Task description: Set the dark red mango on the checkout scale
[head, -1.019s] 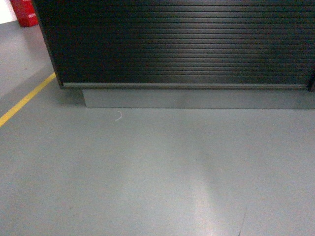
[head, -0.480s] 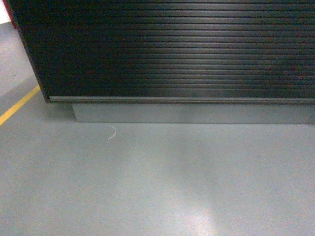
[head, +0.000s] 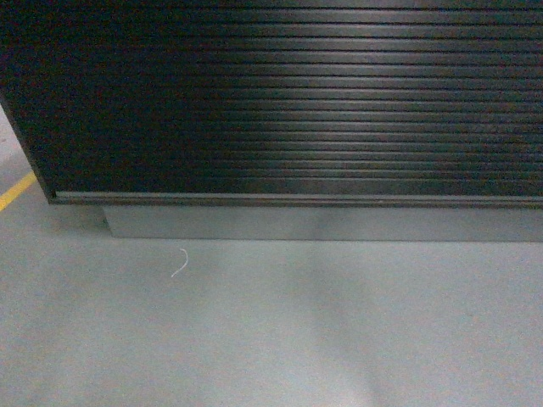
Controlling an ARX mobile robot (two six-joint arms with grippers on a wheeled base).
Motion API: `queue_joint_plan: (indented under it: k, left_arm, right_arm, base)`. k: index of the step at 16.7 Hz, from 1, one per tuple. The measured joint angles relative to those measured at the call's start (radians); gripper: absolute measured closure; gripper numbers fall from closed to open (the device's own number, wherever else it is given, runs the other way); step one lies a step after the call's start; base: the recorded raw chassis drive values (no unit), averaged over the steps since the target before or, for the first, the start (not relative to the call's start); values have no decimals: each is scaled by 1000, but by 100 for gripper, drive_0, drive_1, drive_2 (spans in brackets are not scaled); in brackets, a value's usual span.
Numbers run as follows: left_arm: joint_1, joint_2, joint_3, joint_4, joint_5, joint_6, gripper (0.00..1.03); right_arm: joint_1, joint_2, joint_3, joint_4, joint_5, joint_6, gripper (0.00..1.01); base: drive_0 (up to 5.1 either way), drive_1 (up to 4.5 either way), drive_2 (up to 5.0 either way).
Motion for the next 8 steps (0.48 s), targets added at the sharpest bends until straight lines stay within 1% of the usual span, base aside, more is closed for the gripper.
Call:
queue_joint_plan:
  k: [8]
  left_arm:
    - [0,0,0,6,0,0,5]
  right_arm:
    - [0,0,0,2,0,0,3]
  base:
    - [-1,402,-404]
